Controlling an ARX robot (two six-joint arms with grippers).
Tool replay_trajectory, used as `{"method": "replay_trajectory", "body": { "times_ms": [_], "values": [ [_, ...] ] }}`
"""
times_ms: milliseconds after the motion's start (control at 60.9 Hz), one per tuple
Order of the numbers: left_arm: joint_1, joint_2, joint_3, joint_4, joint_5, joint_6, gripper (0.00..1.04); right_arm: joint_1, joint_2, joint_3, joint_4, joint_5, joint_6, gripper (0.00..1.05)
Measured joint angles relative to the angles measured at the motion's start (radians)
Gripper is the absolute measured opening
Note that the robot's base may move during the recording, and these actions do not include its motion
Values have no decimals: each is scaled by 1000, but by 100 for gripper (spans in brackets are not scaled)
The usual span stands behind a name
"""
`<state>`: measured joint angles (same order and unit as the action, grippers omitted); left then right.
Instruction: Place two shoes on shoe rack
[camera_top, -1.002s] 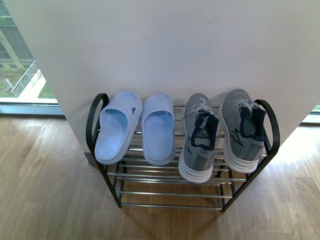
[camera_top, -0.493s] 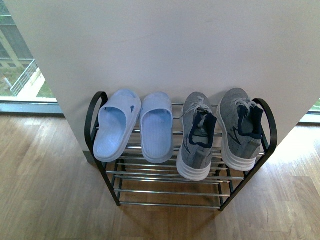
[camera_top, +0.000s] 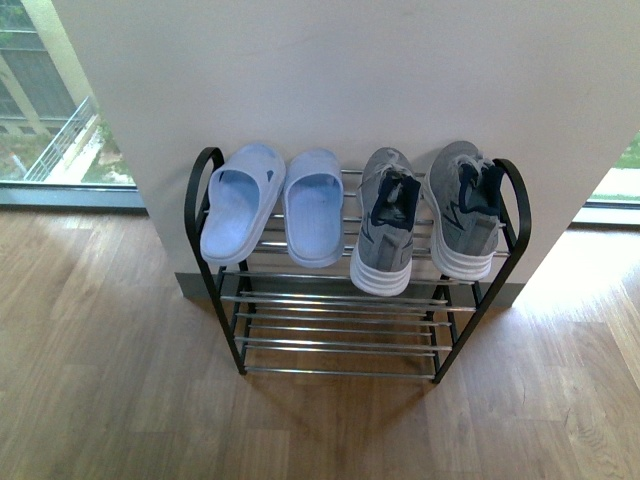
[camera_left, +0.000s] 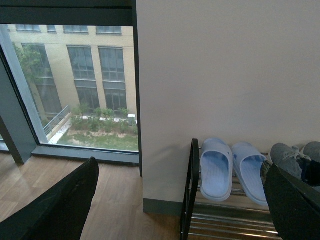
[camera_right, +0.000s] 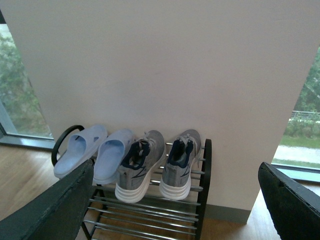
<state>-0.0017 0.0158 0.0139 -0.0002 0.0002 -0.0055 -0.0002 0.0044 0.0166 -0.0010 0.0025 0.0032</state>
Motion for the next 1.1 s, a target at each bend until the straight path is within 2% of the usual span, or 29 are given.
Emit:
{"method": "replay_trajectory", "body": {
  "times_ms": [1101],
  "values": [
    [0, 0, 0, 0, 0, 1, 95, 0, 0, 0, 0, 0, 0, 95]
  ]
}}
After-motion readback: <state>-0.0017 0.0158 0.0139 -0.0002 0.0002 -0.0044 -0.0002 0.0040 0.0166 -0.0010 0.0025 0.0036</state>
